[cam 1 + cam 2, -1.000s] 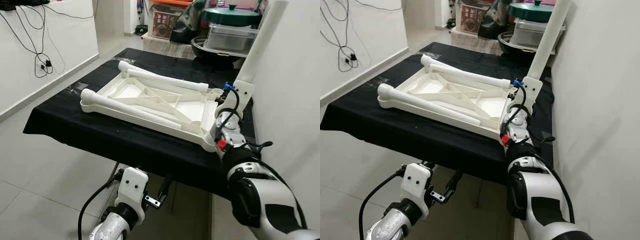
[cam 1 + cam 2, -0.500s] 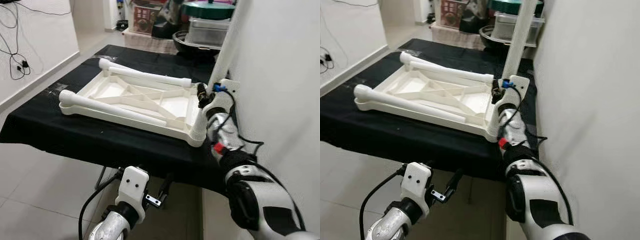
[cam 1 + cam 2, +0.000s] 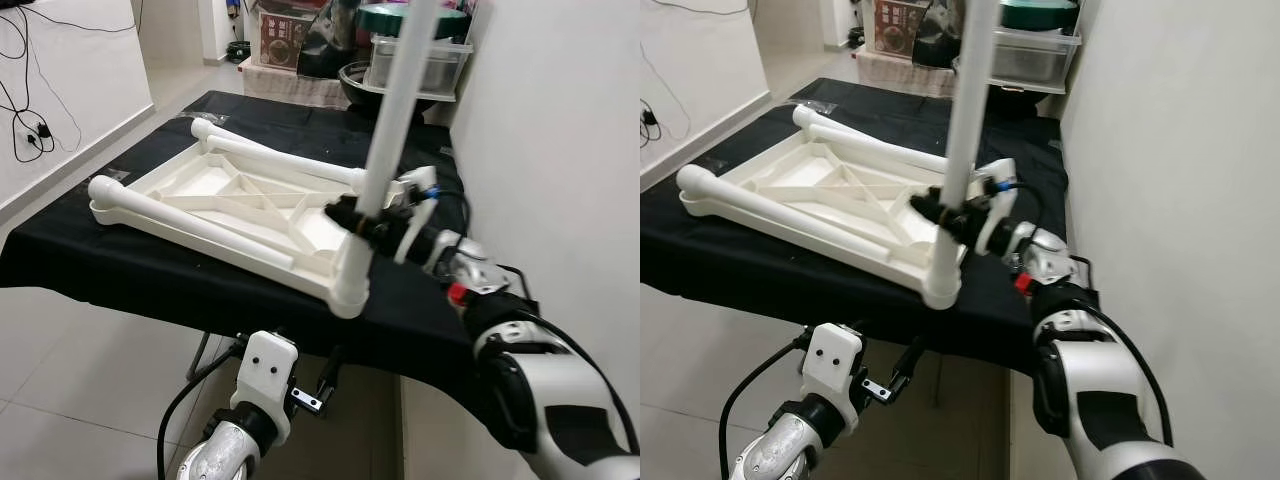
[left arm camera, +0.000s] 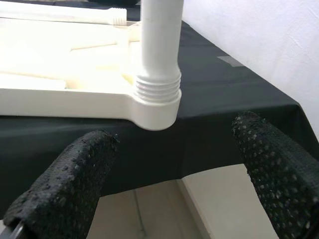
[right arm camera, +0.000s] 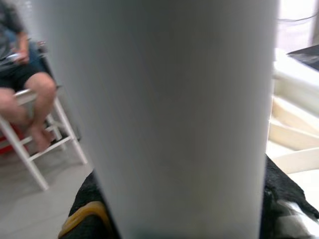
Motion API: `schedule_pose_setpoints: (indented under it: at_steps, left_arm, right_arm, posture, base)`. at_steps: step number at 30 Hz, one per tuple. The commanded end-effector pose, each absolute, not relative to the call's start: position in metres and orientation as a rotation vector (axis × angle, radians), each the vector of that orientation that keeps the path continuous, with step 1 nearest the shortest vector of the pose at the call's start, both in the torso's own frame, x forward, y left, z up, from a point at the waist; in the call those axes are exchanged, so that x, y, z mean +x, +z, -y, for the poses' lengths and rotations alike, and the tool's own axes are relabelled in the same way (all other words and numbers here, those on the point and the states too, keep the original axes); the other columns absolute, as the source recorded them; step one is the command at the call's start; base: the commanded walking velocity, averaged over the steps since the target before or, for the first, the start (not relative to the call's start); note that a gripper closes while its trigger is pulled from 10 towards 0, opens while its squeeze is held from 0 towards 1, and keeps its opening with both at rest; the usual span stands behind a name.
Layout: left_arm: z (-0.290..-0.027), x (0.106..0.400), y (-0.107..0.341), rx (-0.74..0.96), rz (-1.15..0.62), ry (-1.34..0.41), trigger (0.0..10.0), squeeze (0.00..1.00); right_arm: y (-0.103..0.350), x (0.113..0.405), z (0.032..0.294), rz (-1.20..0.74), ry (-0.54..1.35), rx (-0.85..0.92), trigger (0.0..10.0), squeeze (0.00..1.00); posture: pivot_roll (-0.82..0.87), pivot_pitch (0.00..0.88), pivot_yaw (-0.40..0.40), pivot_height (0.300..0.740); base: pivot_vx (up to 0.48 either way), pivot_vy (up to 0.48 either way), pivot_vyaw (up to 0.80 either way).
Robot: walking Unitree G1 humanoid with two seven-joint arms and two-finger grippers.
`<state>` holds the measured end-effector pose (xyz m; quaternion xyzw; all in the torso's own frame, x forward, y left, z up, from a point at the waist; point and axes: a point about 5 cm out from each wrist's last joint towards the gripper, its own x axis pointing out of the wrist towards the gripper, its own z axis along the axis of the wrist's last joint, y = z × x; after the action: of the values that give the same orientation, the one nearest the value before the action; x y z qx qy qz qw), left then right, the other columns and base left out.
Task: Building children table
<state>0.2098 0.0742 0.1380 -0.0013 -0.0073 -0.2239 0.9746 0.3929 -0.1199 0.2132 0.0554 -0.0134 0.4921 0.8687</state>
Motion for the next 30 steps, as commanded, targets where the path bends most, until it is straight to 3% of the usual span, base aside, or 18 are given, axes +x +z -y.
schedule_pose_setpoints:
  at_steps: [1,3,4,8,9,12,14,16,19,24,27,28,29,30]
  left_arm:
    - [-0.073,0.210,0.135,0.000,0.000,-0.446,10.0,0.00]
    - [-0.073,0.210,0.135,0.000,0.000,-0.445,10.0,0.00]
    - [-0.073,0.210,0.135,-0.001,0.000,-0.445,10.0,0.00]
    - [-0.073,0.209,0.135,-0.002,0.000,-0.445,10.0,0.00]
    - [-0.073,0.209,0.134,-0.003,-0.001,-0.446,10.0,0.00]
    - [-0.073,0.209,0.134,-0.004,-0.002,-0.448,10.0,0.00]
    - [-0.074,0.209,0.134,-0.003,-0.002,-0.451,10.0,0.00]
    - [-0.074,0.209,0.134,-0.003,-0.002,-0.452,10.0,0.00]
    - [-0.074,0.209,0.133,0.003,-0.005,-0.458,10.0,0.00]
    - [-0.074,0.209,0.132,0.004,-0.006,-0.462,10.0,0.00]
    - [-0.074,0.209,0.132,0.005,-0.007,-0.462,10.0,0.00]
    - [-0.074,0.209,0.132,0.006,-0.007,-0.461,10.0,0.00]
    - [-0.074,0.209,0.132,0.006,-0.007,-0.461,10.0,0.00]
    - [-0.073,0.210,0.132,0.006,-0.007,-0.460,10.0,0.00]
  right_arm:
    - [0.217,0.395,0.112,0.040,1.008,0.071,3.2,0.00]
    - [0.218,0.396,0.111,0.043,1.003,0.072,3.2,0.00]
    - [0.220,0.398,0.111,0.055,0.962,0.068,0.0,0.00]
    - [0.227,0.406,0.117,0.083,0.771,0.085,0.0,0.00]
    - [0.224,0.412,0.129,0.067,0.571,0.081,0.0,0.00]
    - [0.222,0.415,0.137,0.060,0.456,0.055,0.0,0.00]
    - [0.216,0.418,0.155,0.021,0.199,0.029,0.0,0.00]
    - [0.214,0.418,0.161,0.012,0.129,0.021,0.0,0.00]
    - [0.205,0.413,0.189,-0.012,-0.253,0.008,0.0,0.00]
    - [0.202,0.407,0.194,0.007,-0.483,0.067,0.0,0.00]
    - [0.201,0.405,0.190,0.007,-0.526,0.093,0.0,0.00]
    - [0.199,0.406,0.181,0.003,-0.512,0.126,1.8,0.00]
    - [0.199,0.406,0.181,0.003,-0.512,0.126,1.8,0.00]
    - [0.199,0.407,0.174,0.007,-0.491,0.151,10.0,0.00]
  posture:
    - [0.10,0.060,-0.109,0.740]
    - [0.10,0.060,-0.109,0.740]
    - [0.10,0.061,-0.111,0.740]
    - [0.10,0.057,-0.112,0.740]
    - [0.10,0.049,-0.111,0.740]
    - [0.09,0.046,-0.108,0.740]
    - [0.09,0.045,-0.105,0.740]
    - [0.09,0.045,-0.105,0.740]
    - [0.09,0.036,-0.096,0.740]
    - [0.09,0.031,-0.092,0.740]
    - [0.09,0.030,-0.096,0.740]
    - [0.09,0.033,-0.097,0.740]
    - [0.09,0.033,-0.097,0.740]
    - [0.09,0.036,-0.097,0.740]
  base:
    - [0.000,0.000,0.00]
    - [0.000,0.000,0.00]
    - [0.000,0.000,0.00]
    - [0.000,0.000,0.00]
    - [0.000,0.000,0.00]
    - [0.000,0.000,0.00]
    - [0.000,0.000,0.00]
    - [0.000,0.000,0.00]
    - [0.000,0.000,0.00]
    - [0.000,0.000,0.00]
    - [0.000,0.000,0.00]
    - [0.000,0.000,0.00]
    - [0.000,0.000,0.00]
    - [0.000,0.000,0.00]
